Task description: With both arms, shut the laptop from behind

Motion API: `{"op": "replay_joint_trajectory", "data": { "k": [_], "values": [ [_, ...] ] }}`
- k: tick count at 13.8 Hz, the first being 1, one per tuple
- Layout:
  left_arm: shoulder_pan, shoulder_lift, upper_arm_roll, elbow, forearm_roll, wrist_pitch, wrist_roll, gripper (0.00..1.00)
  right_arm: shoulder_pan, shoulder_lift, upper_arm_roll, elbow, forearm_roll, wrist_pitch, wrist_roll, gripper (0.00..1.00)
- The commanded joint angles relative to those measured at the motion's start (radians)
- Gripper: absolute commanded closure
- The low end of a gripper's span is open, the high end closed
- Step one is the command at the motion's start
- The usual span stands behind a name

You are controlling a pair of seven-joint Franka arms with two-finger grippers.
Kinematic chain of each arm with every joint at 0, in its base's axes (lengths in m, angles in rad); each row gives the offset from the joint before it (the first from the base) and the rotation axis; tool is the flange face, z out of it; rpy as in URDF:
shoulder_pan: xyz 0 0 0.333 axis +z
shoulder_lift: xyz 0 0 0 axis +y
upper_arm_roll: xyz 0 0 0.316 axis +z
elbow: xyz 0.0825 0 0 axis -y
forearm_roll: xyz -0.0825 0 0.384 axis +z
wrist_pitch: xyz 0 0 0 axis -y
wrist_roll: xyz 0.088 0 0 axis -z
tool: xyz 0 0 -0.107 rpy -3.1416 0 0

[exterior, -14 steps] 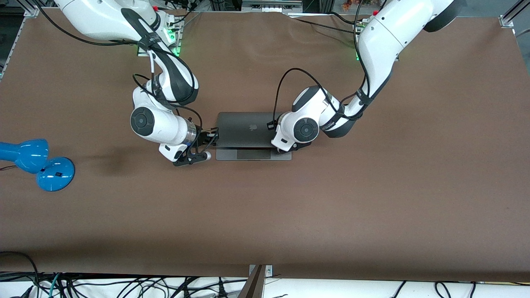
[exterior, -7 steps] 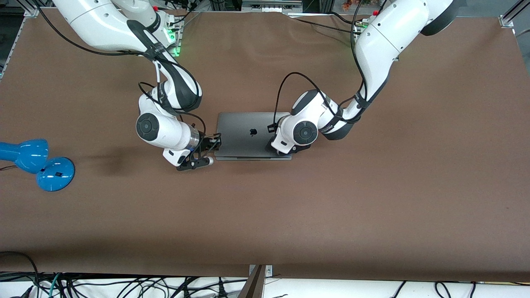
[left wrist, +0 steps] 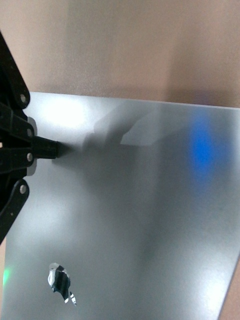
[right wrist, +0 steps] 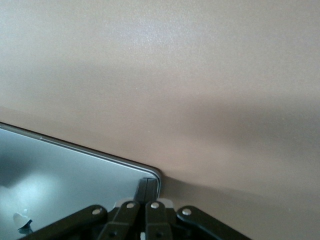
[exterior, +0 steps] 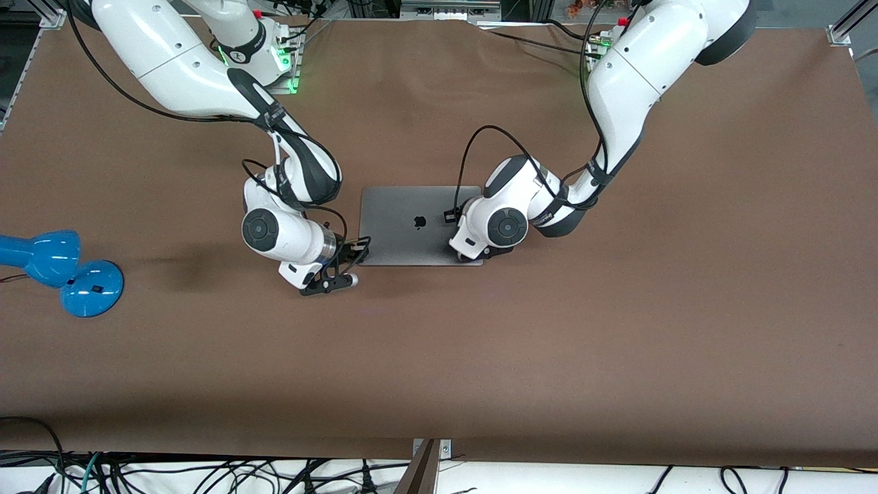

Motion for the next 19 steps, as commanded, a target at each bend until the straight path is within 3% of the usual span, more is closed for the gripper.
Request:
{"op": "replay_joint_trajectory", "data": {
  "k": [1,11,13,14,15,16,17,18,19],
  "values": [
    [-0.008,0.036,0.011,0.031,0.033,0.001,0.019,1.00,0.023,0.011,-0.012,0.030,-0.011,-0.005,-0.010,1.00],
    [-0.011,0.044,0.011,0.044,0.034,0.001,0.019,1.00,0.032,-0.009,-0.019,0.051,-0.002,-0.014,-0.009,0.97],
    [-0.006,0.041,0.011,0.044,0.034,0.001,0.019,1.00,0.032,-0.025,-0.019,0.051,0.000,-0.015,-0.010,0.67],
    [-0.005,0.038,0.011,0.045,0.036,0.000,0.018,0.99,0.032,-0.038,-0.019,0.051,0.006,-0.014,-0.003,0.46],
    [-0.003,0.033,0.011,0.045,0.040,0.000,0.019,0.89,0.030,-0.049,-0.038,0.051,0.015,-0.014,0.002,0.23],
    [-0.002,0.030,0.011,0.045,0.042,0.000,0.024,0.85,0.030,-0.072,-0.058,0.050,0.015,-0.015,-0.001,0.13],
    [-0.002,0.020,0.011,0.045,0.047,-0.003,0.038,0.67,0.030,-0.089,-0.062,0.050,0.015,-0.027,-0.001,0.02],
    [0.006,0.014,0.009,0.044,0.051,-0.014,0.044,0.01,0.032,-0.120,-0.077,0.050,0.015,-0.053,0.002,0.01],
    [0.011,-0.005,0.006,0.044,0.053,-0.028,0.056,0.00,0.032,-0.143,-0.084,0.050,0.014,-0.096,0.002,0.01]
  ]
}}
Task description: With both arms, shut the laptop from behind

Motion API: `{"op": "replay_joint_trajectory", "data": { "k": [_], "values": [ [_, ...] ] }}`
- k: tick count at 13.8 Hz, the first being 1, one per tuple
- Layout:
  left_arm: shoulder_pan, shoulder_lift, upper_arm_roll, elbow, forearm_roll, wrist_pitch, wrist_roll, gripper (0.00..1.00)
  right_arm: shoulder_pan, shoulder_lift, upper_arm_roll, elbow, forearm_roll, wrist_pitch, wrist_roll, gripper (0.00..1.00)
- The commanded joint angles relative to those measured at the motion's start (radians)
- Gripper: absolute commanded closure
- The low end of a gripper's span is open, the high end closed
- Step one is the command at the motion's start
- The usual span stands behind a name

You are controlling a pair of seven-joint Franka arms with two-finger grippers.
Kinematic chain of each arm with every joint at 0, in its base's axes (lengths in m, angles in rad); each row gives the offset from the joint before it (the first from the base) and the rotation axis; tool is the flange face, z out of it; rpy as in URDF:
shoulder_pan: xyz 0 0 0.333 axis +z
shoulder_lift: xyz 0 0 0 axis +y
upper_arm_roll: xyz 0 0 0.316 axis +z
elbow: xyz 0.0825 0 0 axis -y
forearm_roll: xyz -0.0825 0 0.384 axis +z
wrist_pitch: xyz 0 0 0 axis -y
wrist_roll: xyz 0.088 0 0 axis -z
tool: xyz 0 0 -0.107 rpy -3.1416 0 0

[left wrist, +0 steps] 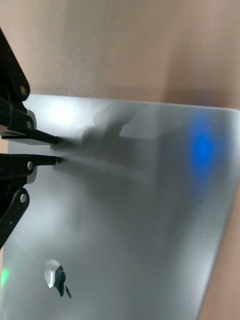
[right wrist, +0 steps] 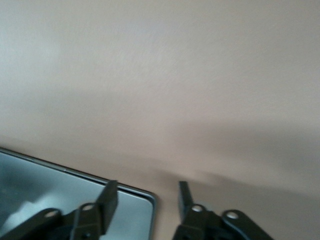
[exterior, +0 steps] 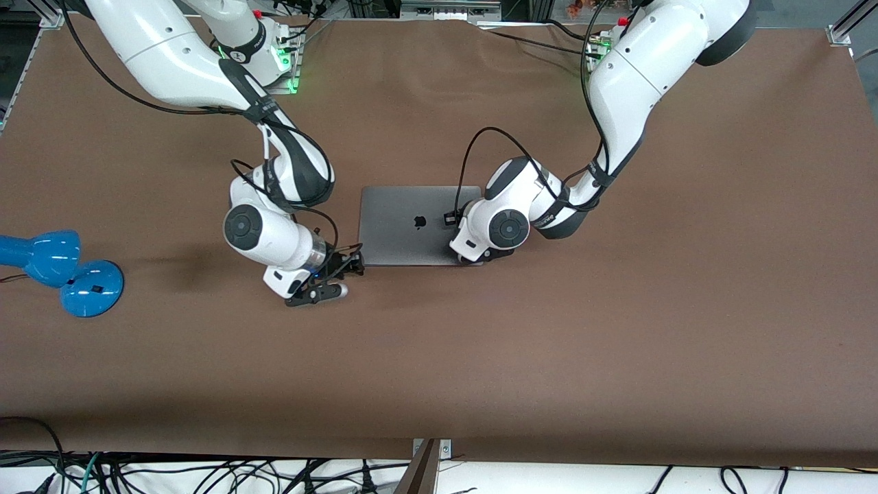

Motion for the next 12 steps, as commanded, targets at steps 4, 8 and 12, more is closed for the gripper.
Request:
{"op": "replay_joint_trajectory", "data": {
  "k": [4,8,12],
  "values": [
    [0.024,-0.093,-0.002,0.014,0.037,-0.150,0.069,0.00,-0.003,-0.195,-0.100,-0.011,0.010,-0.246,0.006,0.01],
    [0.052,-0.252,0.001,-0.032,0.039,-0.291,0.109,0.00,-0.038,-0.321,-0.134,0.060,-0.021,-0.482,0.006,0.00],
    [0.104,-0.412,-0.002,-0.067,0.115,-0.429,0.140,0.00,-0.081,-0.436,-0.146,0.092,-0.044,-0.605,0.000,0.00]
  ]
}}
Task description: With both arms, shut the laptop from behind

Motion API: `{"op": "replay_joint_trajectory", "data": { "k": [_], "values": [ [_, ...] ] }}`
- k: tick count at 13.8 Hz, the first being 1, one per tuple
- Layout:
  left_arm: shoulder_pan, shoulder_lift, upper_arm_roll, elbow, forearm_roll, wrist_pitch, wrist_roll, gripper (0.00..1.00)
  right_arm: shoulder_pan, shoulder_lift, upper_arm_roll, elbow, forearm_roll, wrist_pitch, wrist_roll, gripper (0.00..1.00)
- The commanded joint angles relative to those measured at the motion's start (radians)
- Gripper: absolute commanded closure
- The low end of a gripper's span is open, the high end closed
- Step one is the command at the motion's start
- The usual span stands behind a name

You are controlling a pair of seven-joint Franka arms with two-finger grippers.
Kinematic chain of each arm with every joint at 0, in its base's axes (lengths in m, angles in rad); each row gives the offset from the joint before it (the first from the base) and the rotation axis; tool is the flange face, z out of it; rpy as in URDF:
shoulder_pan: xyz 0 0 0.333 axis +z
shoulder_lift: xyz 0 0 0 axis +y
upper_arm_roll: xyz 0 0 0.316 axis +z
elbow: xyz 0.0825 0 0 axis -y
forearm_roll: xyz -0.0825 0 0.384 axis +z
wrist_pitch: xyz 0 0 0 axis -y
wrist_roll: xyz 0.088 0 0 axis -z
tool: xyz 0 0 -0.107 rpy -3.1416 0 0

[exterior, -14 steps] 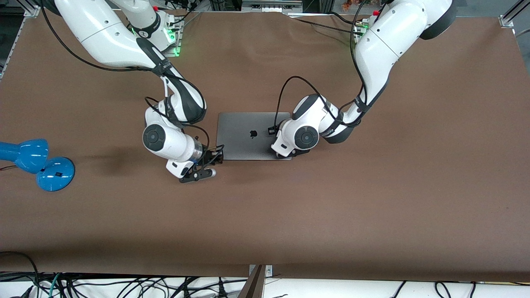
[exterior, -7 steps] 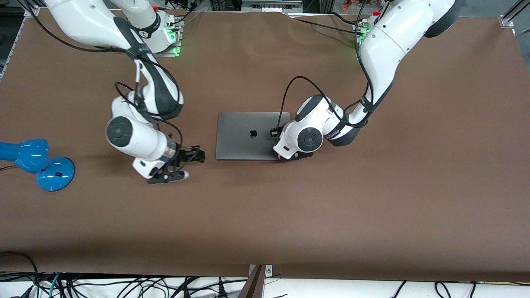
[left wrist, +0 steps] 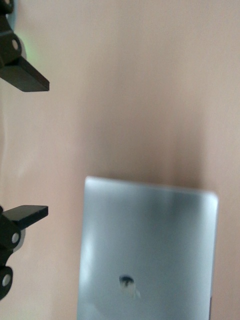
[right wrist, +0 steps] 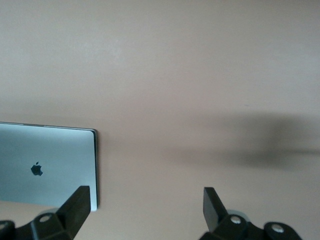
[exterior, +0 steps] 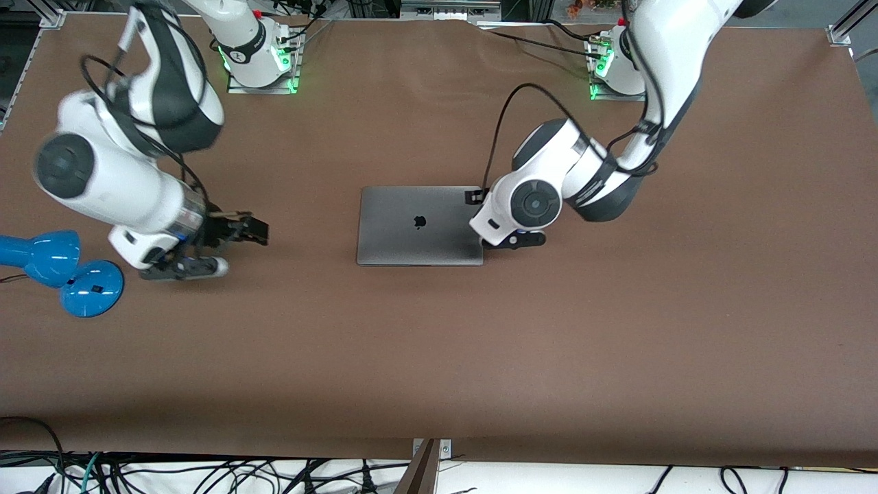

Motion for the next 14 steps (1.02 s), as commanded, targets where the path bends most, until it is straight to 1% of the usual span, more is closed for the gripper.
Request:
{"op": "replay_joint_trajectory", "data": {
  "k": [1,3,5,8,11,13,14],
  "values": [
    [0.056,-0.156,-0.001,-0.099,0.038,-0.044,0.082,0.00,-0.024,-0.074,0.001,-0.004,-0.016,-0.053,0.000,0.00],
    [0.127,-0.240,-0.004,-0.127,0.037,-0.070,0.180,0.00,-0.025,-0.115,-0.018,-0.007,-0.024,-0.068,0.000,0.00],
    [0.182,-0.328,-0.003,-0.173,0.037,-0.072,0.244,0.00,-0.039,-0.158,-0.019,-0.006,-0.024,-0.103,0.000,0.00],
    [0.265,-0.428,-0.004,-0.229,0.028,-0.072,0.321,0.00,-0.085,-0.221,-0.019,-0.009,-0.024,-0.167,-0.006,0.00],
    [0.349,-0.510,-0.004,-0.245,0.024,-0.075,0.421,0.00,-0.105,-0.275,-0.019,-0.012,-0.024,-0.246,-0.009,0.00],
    [0.398,-0.563,-0.003,-0.243,0.023,-0.082,0.473,0.00,-0.108,-0.321,-0.019,-0.023,-0.025,-0.275,-0.007,0.00],
    [0.422,-0.592,-0.003,-0.243,0.003,-0.083,0.484,0.00,-0.114,-0.344,-0.019,-0.032,-0.025,-0.292,-0.007,0.00]
  ]
}}
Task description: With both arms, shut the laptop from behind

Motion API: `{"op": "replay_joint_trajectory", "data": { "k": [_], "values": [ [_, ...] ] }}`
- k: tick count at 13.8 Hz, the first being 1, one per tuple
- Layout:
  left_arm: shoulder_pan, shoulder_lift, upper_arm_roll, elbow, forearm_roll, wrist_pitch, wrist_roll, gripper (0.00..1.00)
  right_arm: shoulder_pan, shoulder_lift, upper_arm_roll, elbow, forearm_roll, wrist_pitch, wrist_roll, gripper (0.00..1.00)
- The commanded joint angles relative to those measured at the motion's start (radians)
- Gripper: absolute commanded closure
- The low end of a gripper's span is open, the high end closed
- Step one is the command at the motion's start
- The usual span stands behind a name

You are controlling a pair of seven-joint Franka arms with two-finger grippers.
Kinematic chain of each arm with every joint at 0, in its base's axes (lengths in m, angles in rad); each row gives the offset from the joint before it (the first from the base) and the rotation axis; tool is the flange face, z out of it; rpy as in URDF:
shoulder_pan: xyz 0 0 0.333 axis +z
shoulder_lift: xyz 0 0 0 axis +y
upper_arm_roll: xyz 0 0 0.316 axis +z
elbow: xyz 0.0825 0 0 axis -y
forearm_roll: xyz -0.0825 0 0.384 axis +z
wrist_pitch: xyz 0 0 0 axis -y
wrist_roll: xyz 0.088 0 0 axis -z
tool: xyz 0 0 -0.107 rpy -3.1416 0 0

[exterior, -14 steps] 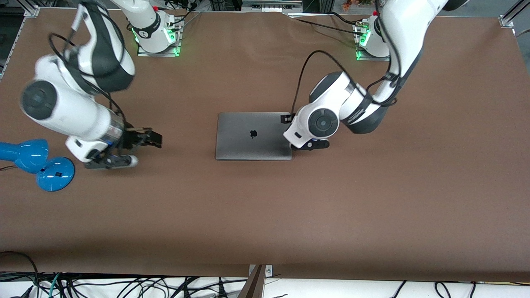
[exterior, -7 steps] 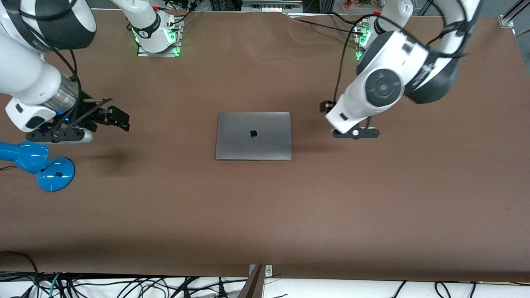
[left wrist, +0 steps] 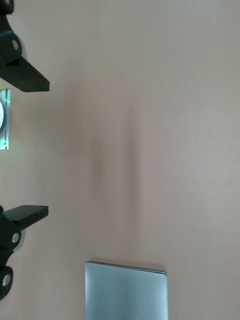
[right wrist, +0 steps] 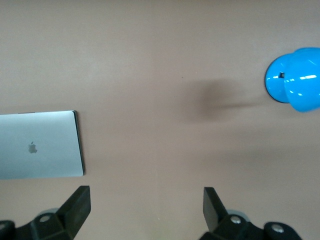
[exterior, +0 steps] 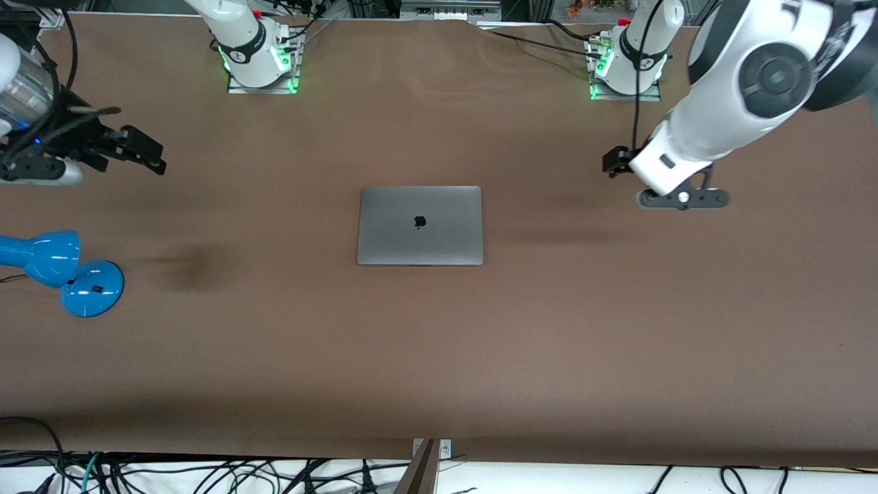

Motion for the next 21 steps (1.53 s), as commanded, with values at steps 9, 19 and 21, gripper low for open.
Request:
{"op": "replay_joint_trajectory", "data": {
  "k": [9,19,21],
  "values": [
    [-0.261,-0.172,0.337,-0.078,-0.058,-0.027,0.166,0.00,-0.032,-0.119,-0.007,-0.043,-0.010,-0.099,-0.006,0.00],
    [-0.368,-0.169,0.431,-0.038,-0.051,-0.026,0.179,0.00,-0.032,-0.107,-0.005,-0.098,-0.010,-0.101,0.003,0.00],
    [-0.366,-0.171,0.432,-0.037,-0.049,-0.020,0.179,0.00,-0.032,-0.103,-0.005,-0.108,-0.010,-0.096,0.008,0.00]
  ]
}}
